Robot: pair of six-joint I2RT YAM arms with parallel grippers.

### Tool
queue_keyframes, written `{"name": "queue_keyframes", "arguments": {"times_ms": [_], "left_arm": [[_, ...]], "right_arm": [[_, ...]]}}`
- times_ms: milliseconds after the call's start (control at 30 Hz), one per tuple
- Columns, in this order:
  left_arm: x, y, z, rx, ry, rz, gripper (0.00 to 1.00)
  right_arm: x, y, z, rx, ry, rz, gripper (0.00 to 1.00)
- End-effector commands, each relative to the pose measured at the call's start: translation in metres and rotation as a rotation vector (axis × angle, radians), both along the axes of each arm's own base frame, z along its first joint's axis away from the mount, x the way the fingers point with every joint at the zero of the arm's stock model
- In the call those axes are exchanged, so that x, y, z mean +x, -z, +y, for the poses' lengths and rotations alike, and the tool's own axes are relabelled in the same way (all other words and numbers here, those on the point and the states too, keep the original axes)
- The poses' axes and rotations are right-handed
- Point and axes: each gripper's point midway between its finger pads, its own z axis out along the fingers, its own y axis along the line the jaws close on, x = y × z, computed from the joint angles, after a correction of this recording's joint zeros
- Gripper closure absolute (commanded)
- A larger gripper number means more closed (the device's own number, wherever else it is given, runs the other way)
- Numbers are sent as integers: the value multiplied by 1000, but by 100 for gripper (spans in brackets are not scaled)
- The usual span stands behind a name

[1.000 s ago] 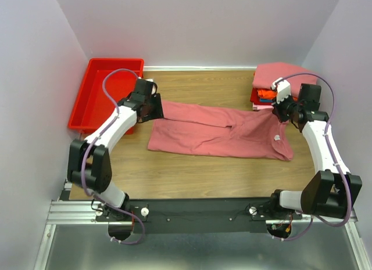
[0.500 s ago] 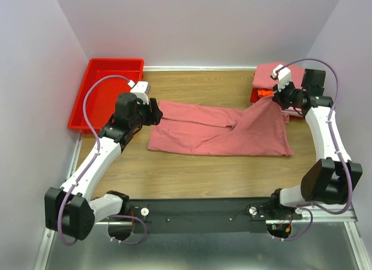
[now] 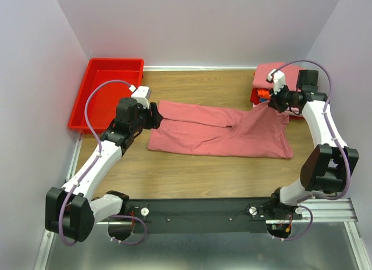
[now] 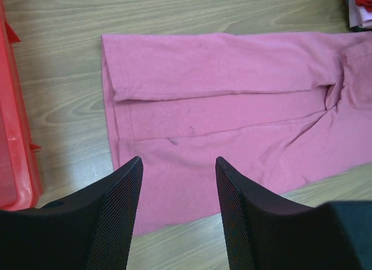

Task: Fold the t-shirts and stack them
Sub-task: Fold the tshirt

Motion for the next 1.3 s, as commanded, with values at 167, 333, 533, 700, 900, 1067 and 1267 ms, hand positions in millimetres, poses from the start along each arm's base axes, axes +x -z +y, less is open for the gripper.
{"name": "queue_keyframes", "arguments": {"times_ms": [167, 333, 533, 700, 900, 1067, 1267], "left_arm": [[0, -12, -5, -14, 31, -54, 39], [0, -10, -5, -12, 33, -50, 39], [0, -11, -5, -12, 30, -53, 39], [-4, -11, -6, -21, 43, -55, 39], [-8, -7, -12, -34, 76, -44, 39], [-9, -5, -16, -41, 97, -36, 39], [-7, 0, -15, -32, 91, -21, 39]], "right_arm": [[3, 22, -11, -32, 35, 66, 96], [9, 35, -44, -116, 232, 123, 57], [-3, 8, -56, -102, 405, 51, 44], [-32, 19, -57, -48, 533, 100, 43], [-67, 67, -36, 41, 498, 241, 37], [-74, 49, 44, 264, 100, 291, 48], [-29, 64, 98, 107, 43, 324, 49]]}}
